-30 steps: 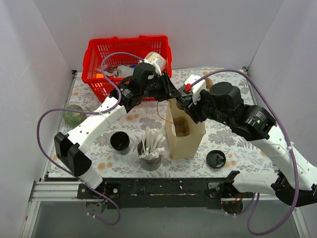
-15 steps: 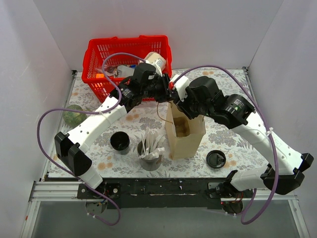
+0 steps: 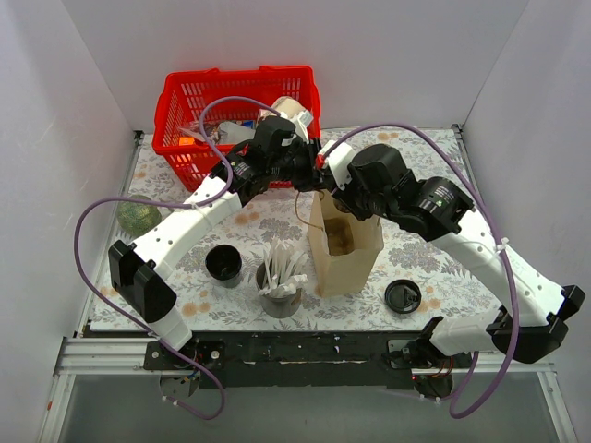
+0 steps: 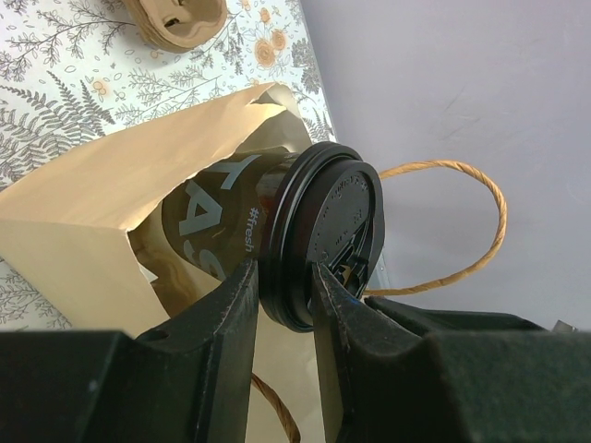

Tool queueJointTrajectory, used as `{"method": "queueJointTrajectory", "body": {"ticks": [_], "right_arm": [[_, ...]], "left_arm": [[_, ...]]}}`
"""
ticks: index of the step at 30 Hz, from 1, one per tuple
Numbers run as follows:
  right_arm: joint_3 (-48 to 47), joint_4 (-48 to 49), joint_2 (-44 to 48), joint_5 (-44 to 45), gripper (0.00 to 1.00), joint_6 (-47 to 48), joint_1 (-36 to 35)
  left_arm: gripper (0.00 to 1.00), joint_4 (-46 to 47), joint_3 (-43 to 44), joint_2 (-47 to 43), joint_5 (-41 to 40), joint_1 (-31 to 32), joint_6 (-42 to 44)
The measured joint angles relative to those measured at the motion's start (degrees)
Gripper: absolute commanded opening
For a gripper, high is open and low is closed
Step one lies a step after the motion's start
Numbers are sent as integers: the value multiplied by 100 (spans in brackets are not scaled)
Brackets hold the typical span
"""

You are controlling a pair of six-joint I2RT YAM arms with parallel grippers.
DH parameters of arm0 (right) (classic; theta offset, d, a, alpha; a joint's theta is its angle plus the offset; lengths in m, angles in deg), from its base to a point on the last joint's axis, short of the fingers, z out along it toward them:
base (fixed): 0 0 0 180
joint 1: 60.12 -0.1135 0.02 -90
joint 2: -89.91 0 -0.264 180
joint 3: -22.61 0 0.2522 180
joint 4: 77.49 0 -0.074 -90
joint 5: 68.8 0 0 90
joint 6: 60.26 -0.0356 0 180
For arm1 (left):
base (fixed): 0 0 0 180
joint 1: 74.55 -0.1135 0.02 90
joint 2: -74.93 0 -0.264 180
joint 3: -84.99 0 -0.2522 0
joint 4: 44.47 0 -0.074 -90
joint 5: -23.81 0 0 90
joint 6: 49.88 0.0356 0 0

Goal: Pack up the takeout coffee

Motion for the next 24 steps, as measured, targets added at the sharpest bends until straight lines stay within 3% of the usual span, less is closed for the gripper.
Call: {"method": "queueJointTrajectory", "body": {"ticks": [13, 19, 22, 24], "right_arm": [[120, -9, -129, 55, 31, 33, 0], [120, 22, -164, 90, 16, 85, 0], [120, 28, -166, 118, 3, 94, -2], [120, 37, -166, 116, 1, 103, -9]], "left_arm": [[6, 7, 0, 0, 205, 0, 125], [6, 2, 0, 0, 258, -24, 166], [6, 7, 0, 0, 256, -31, 170], [6, 24, 0, 2, 251, -37, 170]]}}
